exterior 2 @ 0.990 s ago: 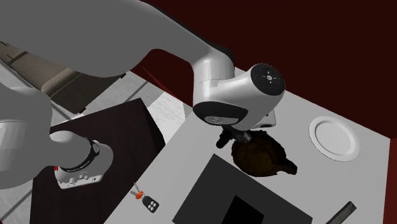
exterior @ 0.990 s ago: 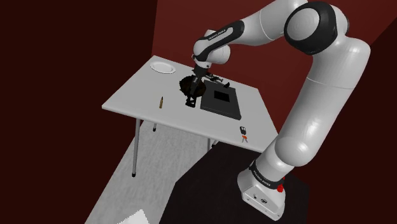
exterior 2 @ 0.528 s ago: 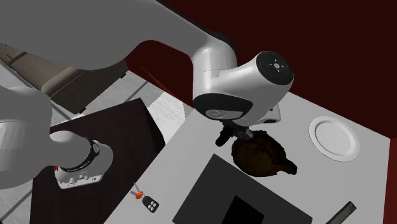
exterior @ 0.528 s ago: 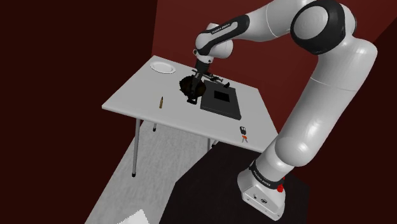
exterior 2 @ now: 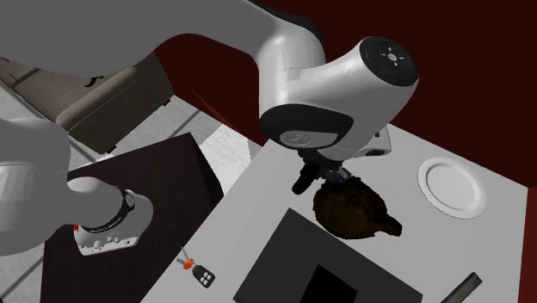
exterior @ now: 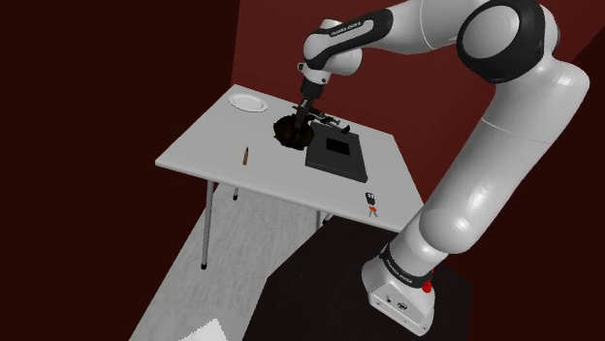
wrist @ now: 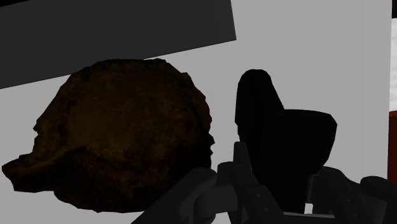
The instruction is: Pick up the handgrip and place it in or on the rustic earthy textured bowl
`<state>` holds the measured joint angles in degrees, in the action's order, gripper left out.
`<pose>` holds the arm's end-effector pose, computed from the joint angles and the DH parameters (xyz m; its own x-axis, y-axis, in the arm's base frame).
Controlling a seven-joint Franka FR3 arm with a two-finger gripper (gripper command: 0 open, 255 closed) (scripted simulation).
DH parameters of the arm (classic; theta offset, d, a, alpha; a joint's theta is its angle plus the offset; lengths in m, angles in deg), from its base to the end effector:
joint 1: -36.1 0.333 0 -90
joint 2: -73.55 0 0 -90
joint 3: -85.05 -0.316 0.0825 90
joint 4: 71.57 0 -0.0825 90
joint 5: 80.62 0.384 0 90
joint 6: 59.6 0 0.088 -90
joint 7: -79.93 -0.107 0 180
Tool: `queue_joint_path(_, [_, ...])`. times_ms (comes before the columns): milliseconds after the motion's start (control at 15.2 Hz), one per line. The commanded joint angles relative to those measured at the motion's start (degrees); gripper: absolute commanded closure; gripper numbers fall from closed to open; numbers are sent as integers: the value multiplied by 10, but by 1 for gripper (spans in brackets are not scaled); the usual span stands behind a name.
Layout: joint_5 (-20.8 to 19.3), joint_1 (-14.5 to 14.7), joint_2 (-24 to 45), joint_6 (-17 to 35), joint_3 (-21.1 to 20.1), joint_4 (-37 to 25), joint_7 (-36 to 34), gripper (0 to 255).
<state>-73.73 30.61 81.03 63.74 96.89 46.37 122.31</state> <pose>0.5441 -0.1625 0.3718 0.9322 0.3614 0.0223 0.3620 -0.9291 -0.0763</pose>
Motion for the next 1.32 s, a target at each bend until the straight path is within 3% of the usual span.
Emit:
queue_joint_path(0, [-2, 0, -6, -13, 1, -7, -2, 255])
queue_joint_path(1056, [-18, 1, -48, -128, 2, -82, -18, 255])
queue_joint_path(1254, [-6, -15, 7, -159, 14, -164, 10, 255])
